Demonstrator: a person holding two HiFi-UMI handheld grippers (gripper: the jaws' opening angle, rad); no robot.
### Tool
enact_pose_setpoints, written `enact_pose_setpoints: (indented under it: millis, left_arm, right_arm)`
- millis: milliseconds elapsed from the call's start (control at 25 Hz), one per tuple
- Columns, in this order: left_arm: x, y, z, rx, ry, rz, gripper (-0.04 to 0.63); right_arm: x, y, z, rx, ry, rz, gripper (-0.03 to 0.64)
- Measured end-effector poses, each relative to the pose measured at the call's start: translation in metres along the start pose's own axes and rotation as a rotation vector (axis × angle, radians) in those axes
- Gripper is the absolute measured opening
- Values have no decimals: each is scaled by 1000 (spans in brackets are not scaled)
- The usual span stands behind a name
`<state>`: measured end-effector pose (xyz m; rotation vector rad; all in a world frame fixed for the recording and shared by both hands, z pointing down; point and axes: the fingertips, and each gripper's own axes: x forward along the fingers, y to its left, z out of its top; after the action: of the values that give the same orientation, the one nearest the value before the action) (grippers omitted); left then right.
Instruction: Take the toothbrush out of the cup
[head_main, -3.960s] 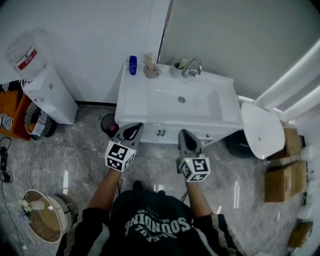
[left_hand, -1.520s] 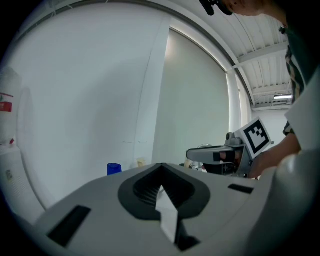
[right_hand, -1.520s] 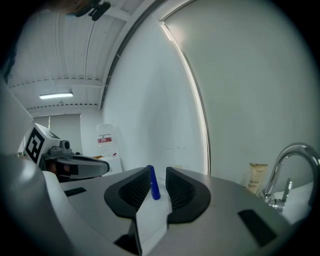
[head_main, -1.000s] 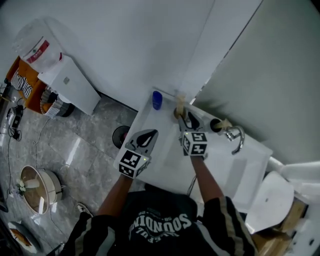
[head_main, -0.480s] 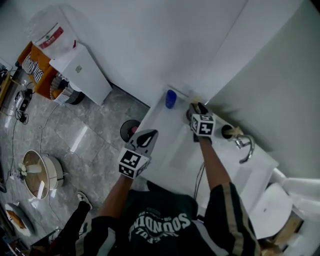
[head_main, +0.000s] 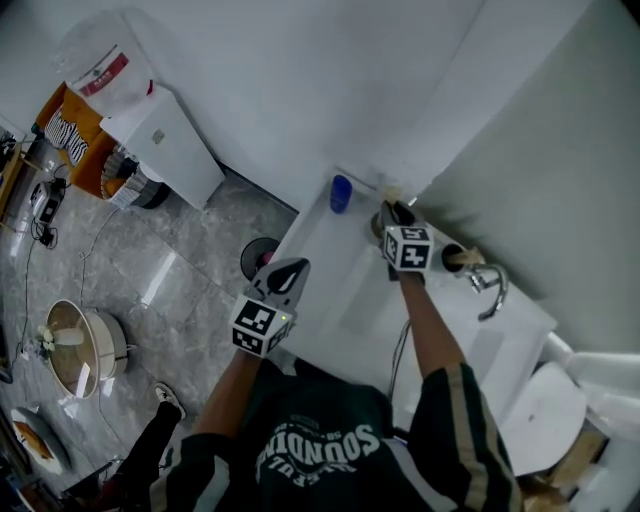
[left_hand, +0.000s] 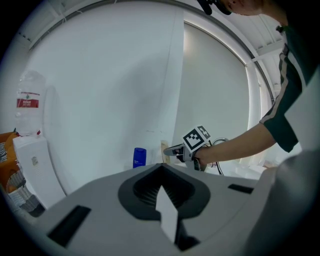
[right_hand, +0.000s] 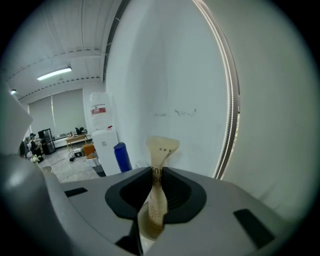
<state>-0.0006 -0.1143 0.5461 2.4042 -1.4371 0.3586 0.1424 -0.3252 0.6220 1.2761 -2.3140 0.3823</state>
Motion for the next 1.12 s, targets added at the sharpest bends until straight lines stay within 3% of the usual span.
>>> enact_pose_setpoints:
  millis: [480,680,1120]
  left_arm:
    - [-6,13,19,40,-46,-100,-2]
    - [-7,30,29,62,-54,-155,-2]
    - [-16,60,32,84,-50,-251,-2]
  right_arm:
    - [-65,19,76,-33,-185,-50,48]
    - [-89,36,99,2,-229,-76,46]
    - [-93,104,55,61,-163,-104,44]
